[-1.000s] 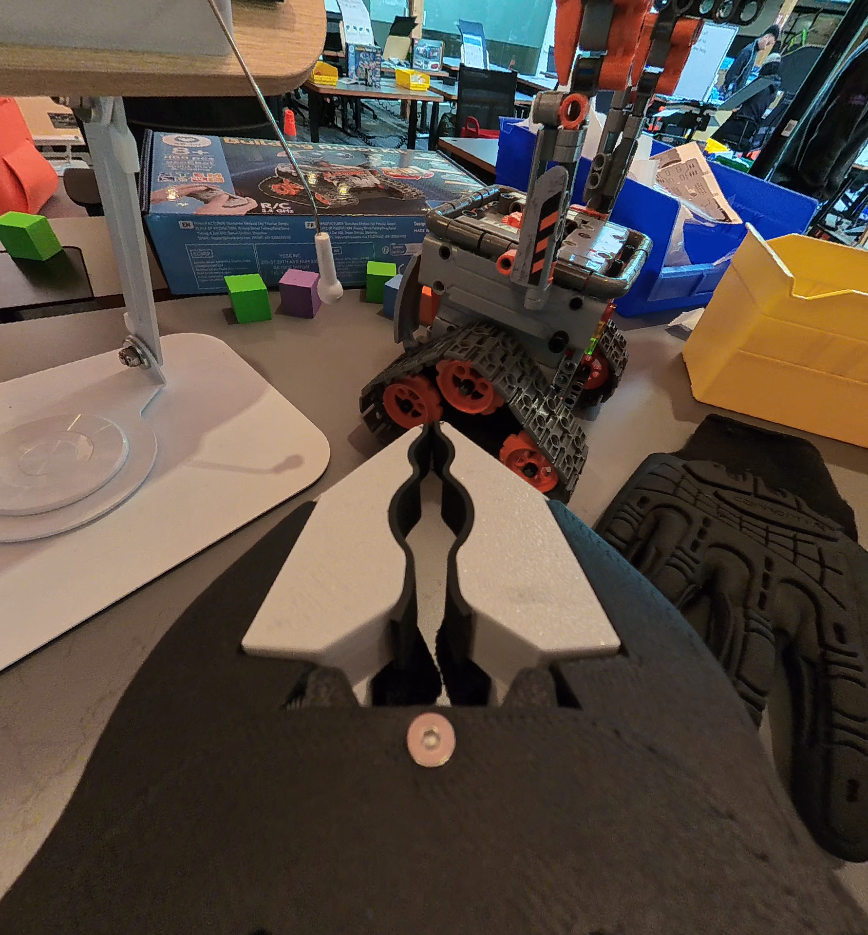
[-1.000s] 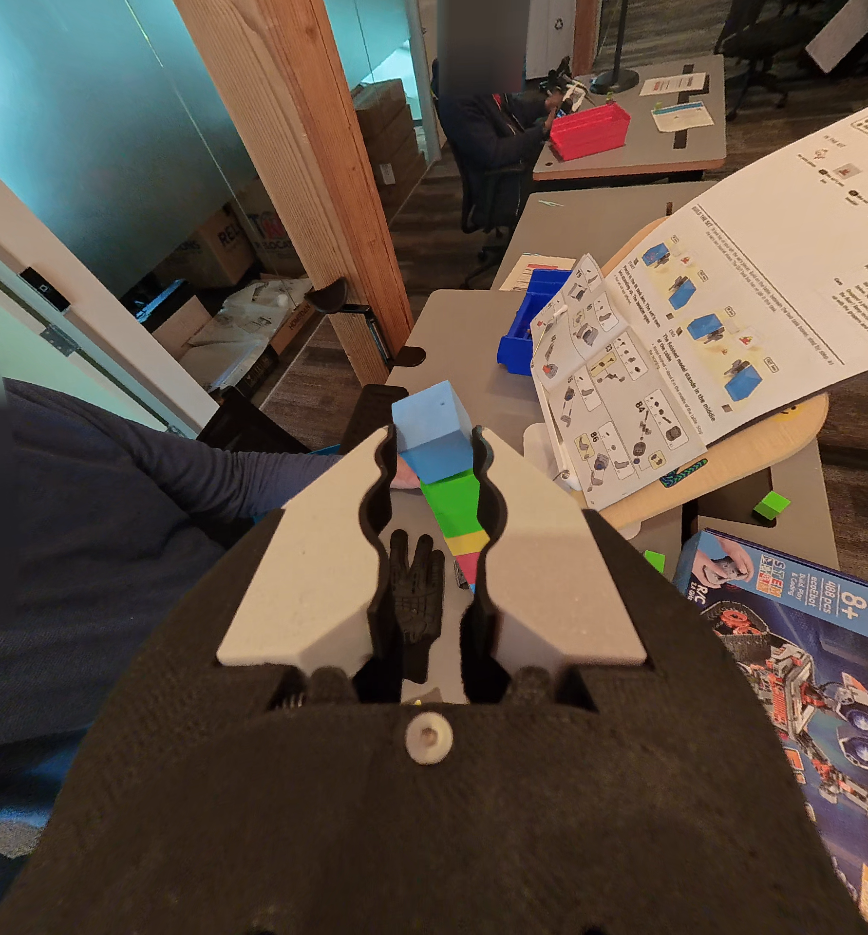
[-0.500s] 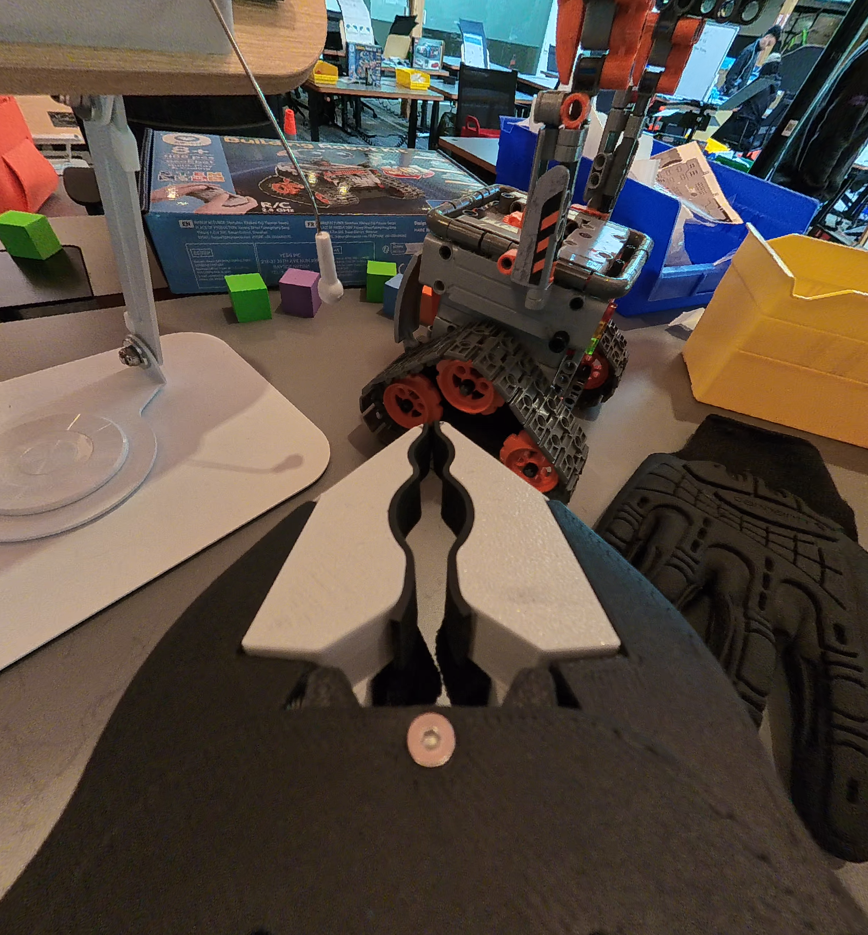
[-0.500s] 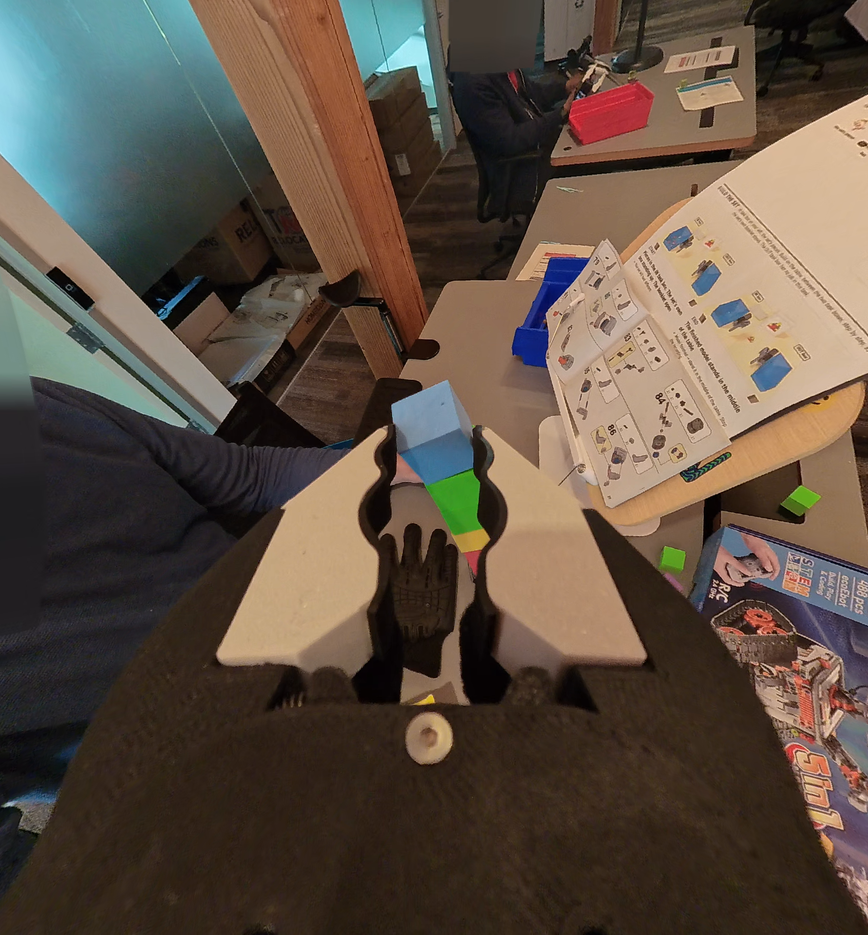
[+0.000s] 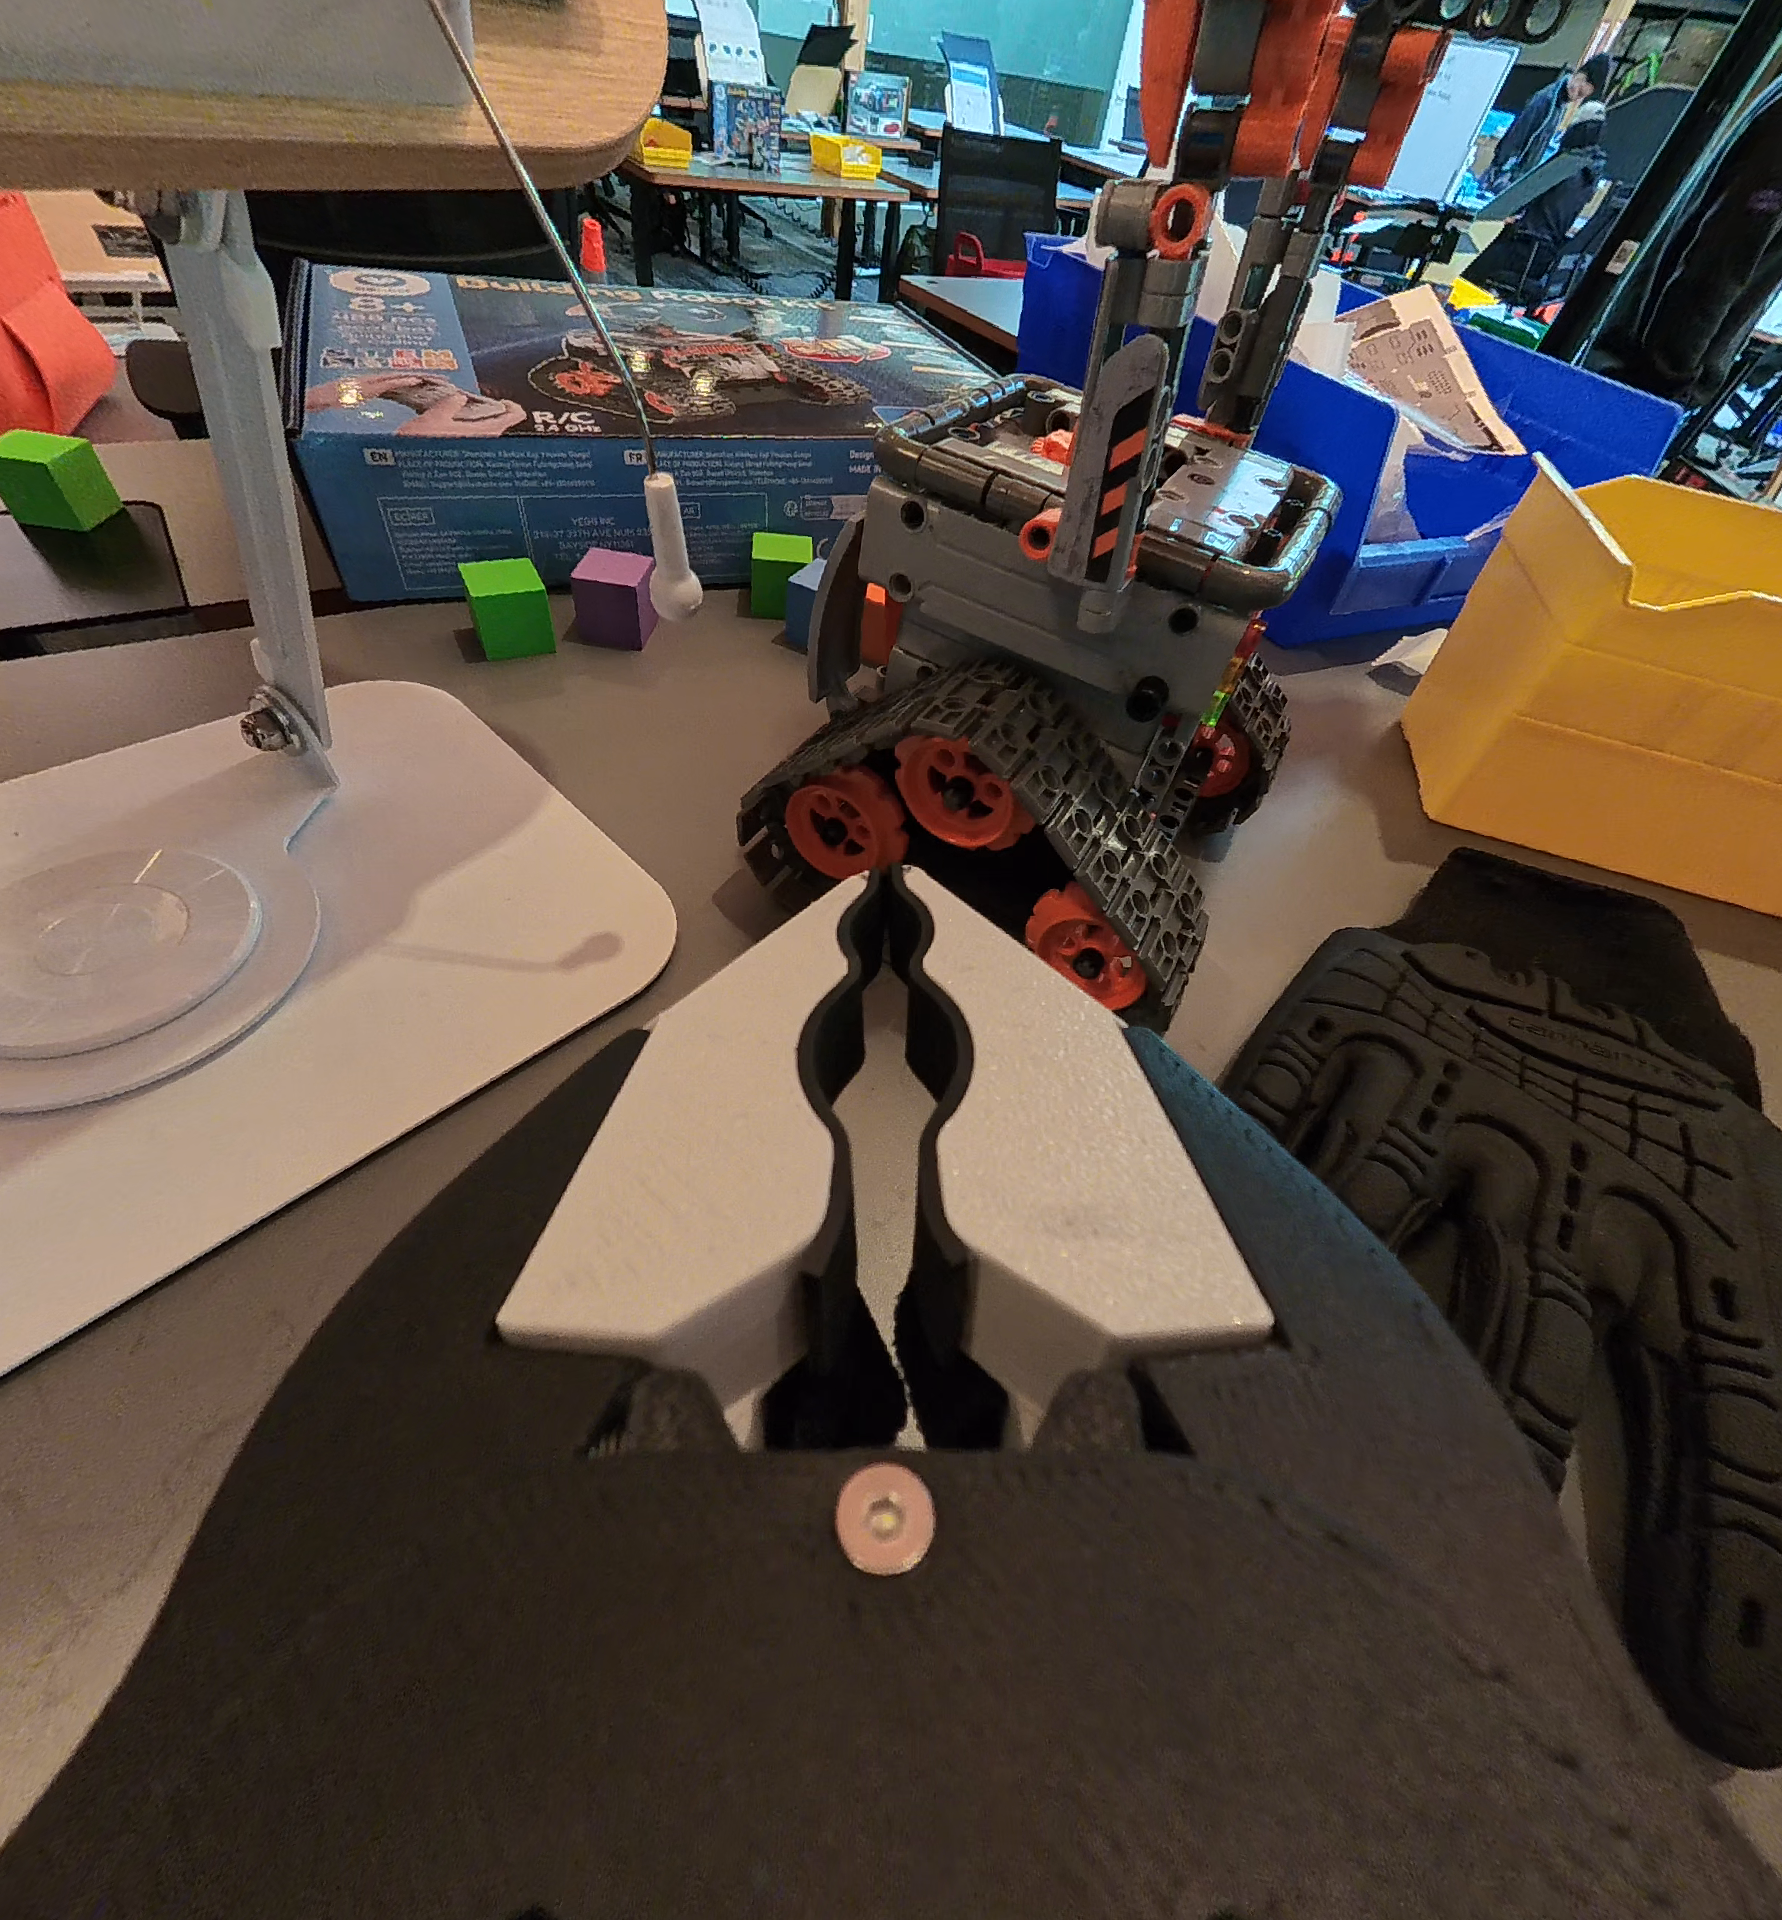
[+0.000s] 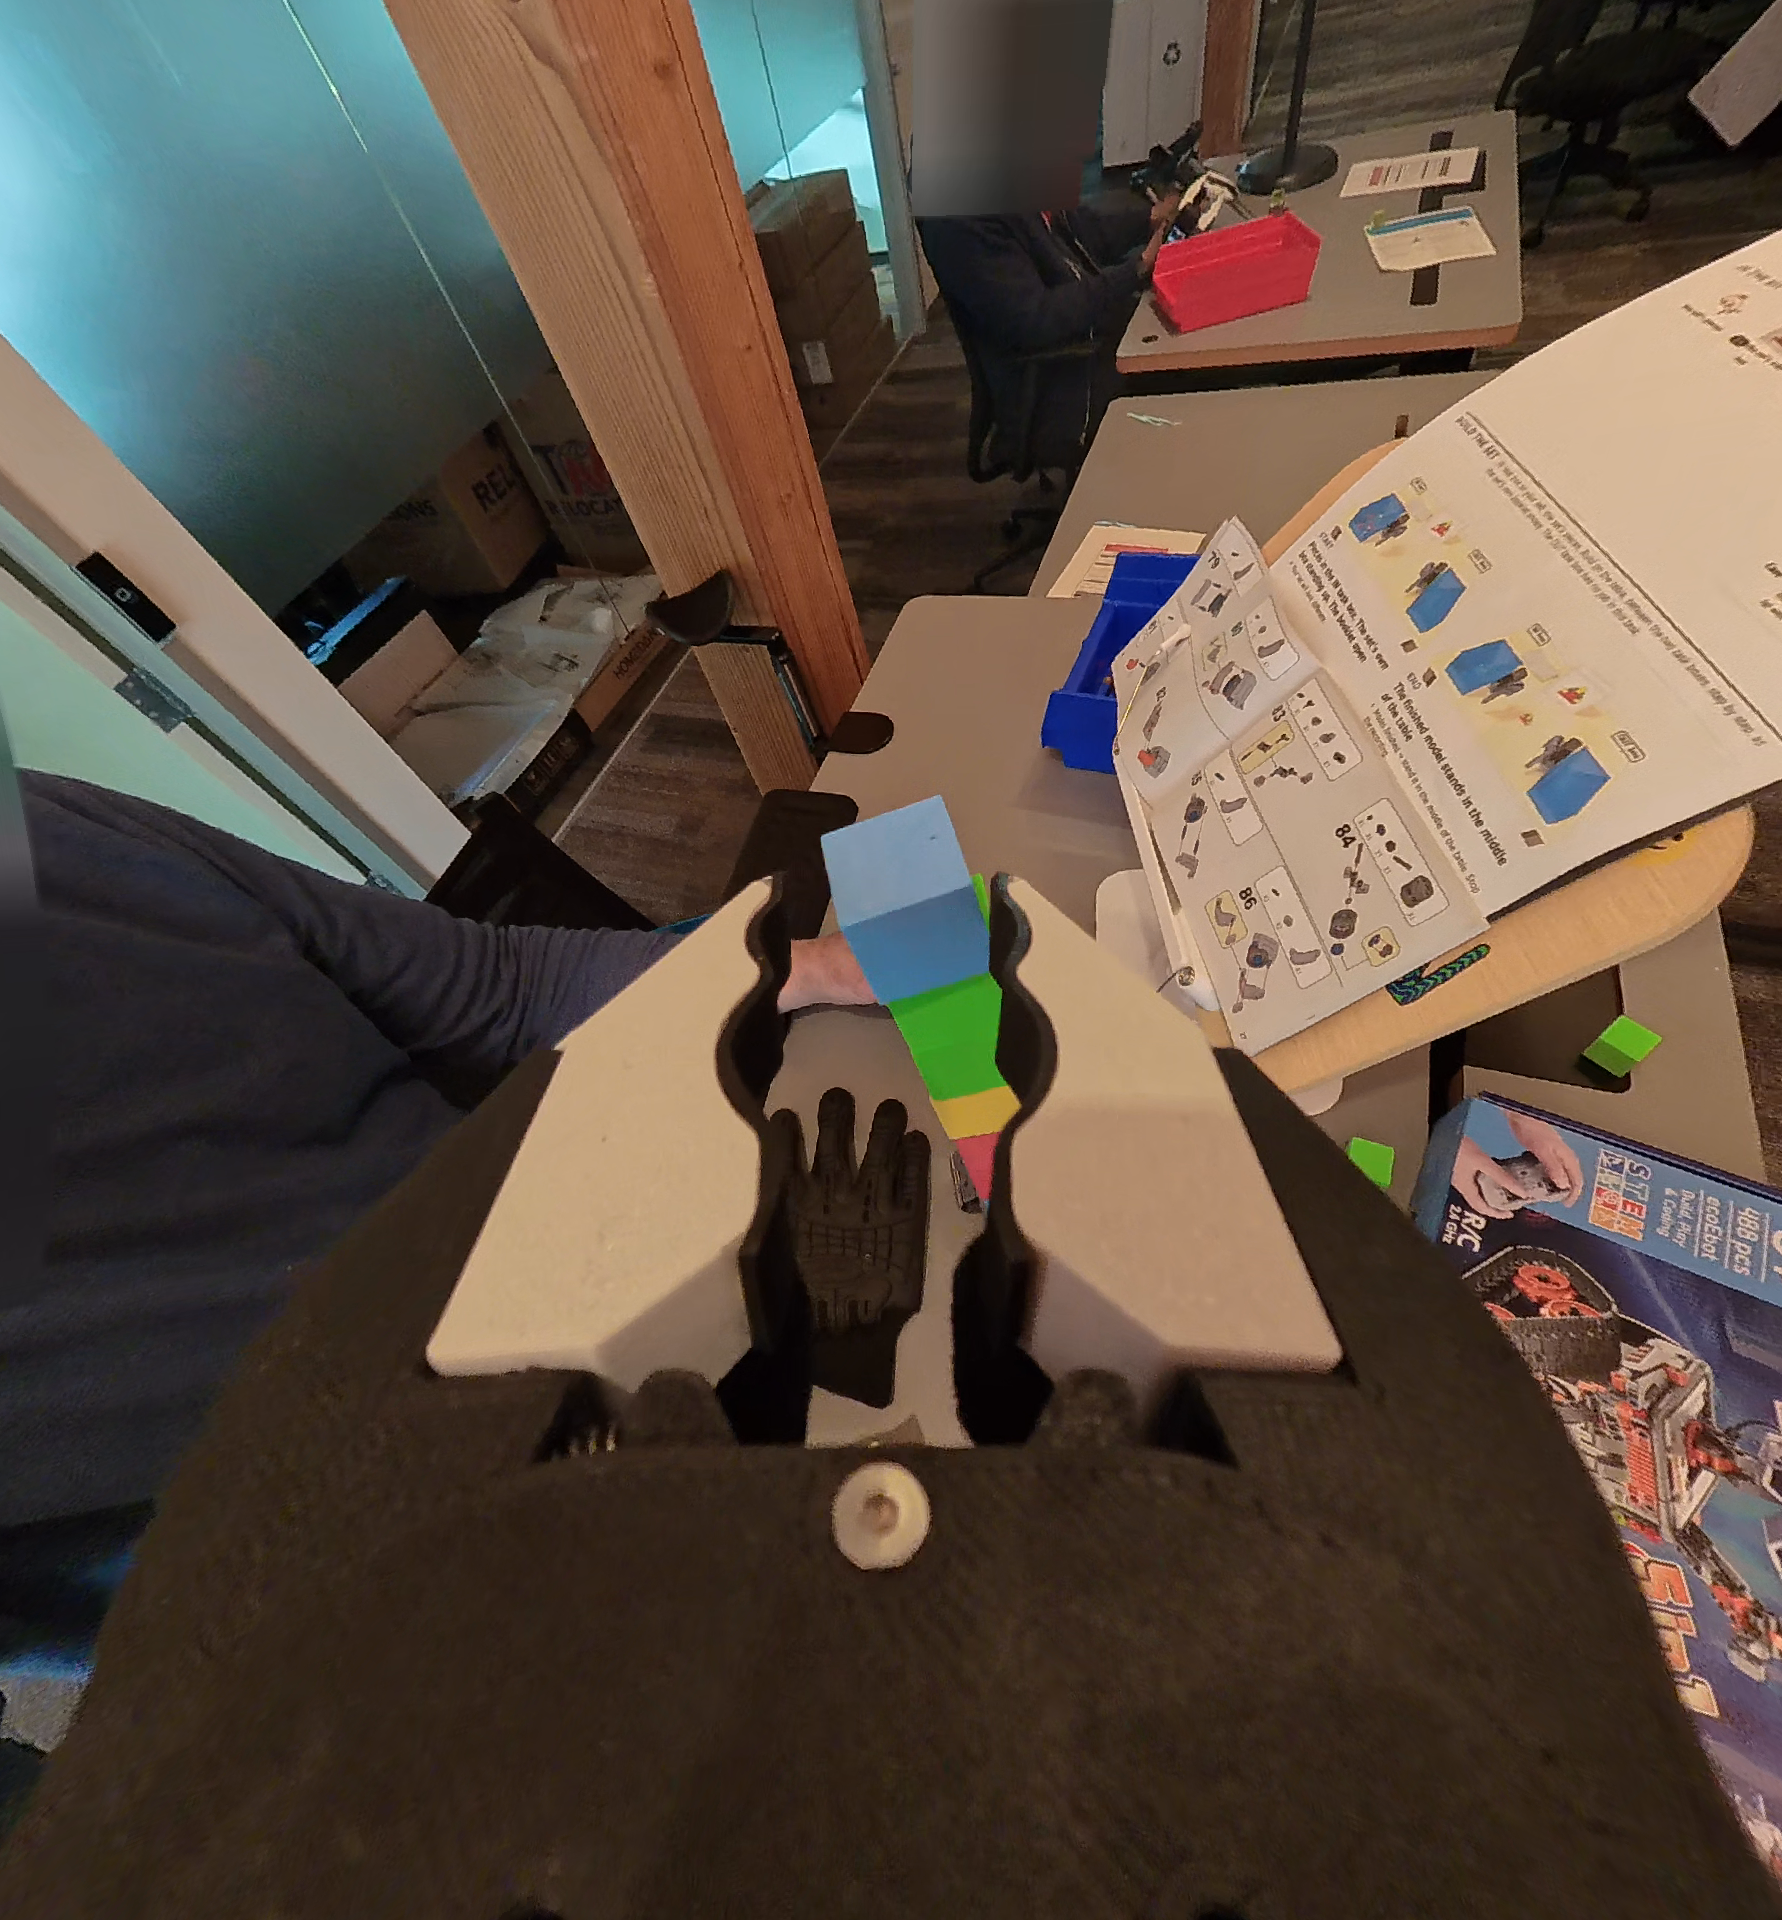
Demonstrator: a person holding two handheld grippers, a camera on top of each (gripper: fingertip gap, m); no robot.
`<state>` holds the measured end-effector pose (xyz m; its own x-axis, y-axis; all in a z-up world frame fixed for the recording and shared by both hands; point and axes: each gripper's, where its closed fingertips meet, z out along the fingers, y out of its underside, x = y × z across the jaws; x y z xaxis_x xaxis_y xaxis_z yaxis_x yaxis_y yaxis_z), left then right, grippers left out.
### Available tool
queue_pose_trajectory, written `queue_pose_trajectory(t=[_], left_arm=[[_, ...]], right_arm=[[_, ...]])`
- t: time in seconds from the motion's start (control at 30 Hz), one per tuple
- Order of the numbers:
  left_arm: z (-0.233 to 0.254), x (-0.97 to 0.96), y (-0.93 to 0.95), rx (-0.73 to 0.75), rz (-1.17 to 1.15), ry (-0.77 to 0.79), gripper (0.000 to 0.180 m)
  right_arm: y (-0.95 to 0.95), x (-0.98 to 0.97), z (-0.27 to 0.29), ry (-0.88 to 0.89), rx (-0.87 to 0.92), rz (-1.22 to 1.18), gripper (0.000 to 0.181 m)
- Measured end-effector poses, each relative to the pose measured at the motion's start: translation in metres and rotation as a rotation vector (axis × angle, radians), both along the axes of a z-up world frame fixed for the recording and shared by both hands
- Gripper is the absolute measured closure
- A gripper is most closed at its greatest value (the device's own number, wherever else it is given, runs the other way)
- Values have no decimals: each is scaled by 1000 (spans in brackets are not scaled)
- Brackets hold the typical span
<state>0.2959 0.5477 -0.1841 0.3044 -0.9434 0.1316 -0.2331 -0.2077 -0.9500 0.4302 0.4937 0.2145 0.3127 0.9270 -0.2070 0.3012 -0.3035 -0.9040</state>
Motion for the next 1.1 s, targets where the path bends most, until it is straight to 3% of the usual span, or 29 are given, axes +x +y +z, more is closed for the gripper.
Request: queue_pose_trajectory(t=[0.13,1.1], left_arm=[[0,0,0,1,1,-1,180],[0,0,0,2,-2,2,180]], right_arm=[[0,-3,-4,-12,11,7,153],[6,0,0,28,64,-62,154]])
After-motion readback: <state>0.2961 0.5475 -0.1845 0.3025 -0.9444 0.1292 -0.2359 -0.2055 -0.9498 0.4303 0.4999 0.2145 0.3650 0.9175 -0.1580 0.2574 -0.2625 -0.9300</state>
